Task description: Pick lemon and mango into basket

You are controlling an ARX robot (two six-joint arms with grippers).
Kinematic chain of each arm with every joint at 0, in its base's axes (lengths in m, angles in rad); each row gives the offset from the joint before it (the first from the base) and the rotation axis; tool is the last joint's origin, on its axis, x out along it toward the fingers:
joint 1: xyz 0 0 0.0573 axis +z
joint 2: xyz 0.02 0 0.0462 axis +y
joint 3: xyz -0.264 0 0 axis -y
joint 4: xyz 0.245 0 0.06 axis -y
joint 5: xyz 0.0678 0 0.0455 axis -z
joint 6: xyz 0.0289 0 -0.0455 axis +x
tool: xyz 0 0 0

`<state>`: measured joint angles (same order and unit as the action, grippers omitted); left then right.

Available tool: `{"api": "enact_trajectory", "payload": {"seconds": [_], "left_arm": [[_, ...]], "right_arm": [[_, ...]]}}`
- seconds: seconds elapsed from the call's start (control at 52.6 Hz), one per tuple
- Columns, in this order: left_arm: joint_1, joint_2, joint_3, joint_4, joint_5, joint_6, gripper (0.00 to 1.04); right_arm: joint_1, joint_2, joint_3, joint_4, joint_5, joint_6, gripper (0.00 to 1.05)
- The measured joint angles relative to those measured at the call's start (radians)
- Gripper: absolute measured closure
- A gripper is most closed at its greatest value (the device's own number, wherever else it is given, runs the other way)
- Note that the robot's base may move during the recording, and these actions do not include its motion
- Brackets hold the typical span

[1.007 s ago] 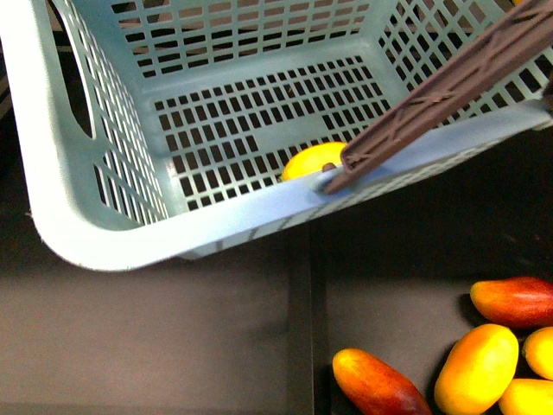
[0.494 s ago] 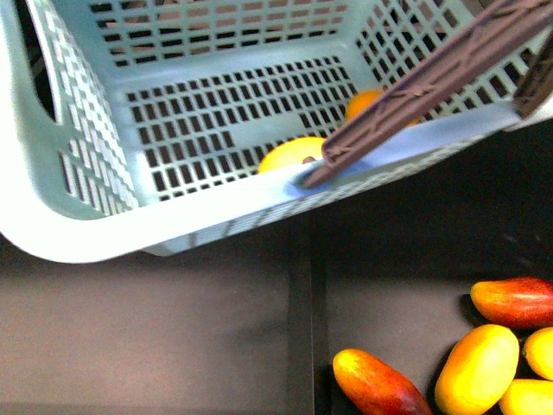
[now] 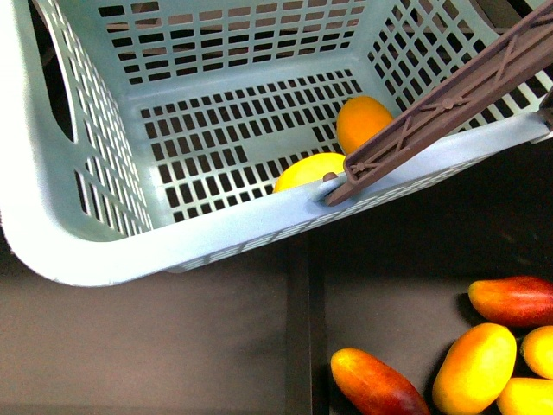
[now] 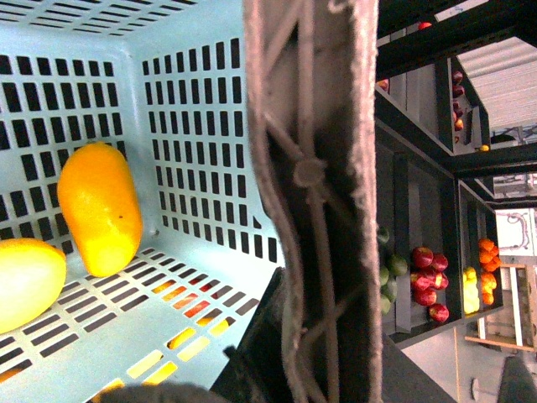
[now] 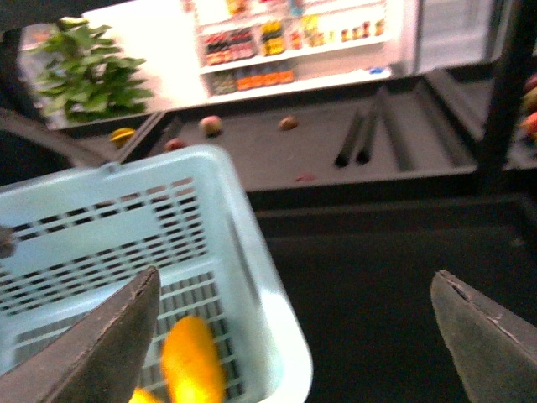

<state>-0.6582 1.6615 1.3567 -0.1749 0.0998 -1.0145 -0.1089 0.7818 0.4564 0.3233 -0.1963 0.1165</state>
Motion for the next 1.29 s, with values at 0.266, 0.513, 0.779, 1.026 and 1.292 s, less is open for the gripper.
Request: {"api": "enact_trajectory", "payload": {"seconds": [0.266, 0.513, 0.779, 1.026, 1.292], "left_arm": [[0.002, 0.0, 0.0, 0.0, 0.002, 0.002, 0.99], [0.001, 0.0, 0.0, 0.0, 0.005, -0.002, 0.99], [0.002, 0.0, 0.0, 0.0, 0.003, -0.001, 0.99], [0.002, 0.0, 0.0, 0.0, 0.005, -0.002, 0.99], [0.002, 0.0, 0.0, 0.0, 0.004, -0.001, 0.99]], "right_arm": [[0.103, -0.13, -0.21, 0.073, 0.189, -0.104, 0.69], [0.105, -0.216, -0.297, 0.075, 0.196, -0.111, 1.03], [0.105, -0.315, -0.363, 0.043, 0.196, -0.113, 1.03], [0.105, -0.417, -0.402, -0.016, 0.196, -0.113, 1.03], [0.105, -0.489, -0.433, -0.048, 0.196, -0.113, 1.03]]}}
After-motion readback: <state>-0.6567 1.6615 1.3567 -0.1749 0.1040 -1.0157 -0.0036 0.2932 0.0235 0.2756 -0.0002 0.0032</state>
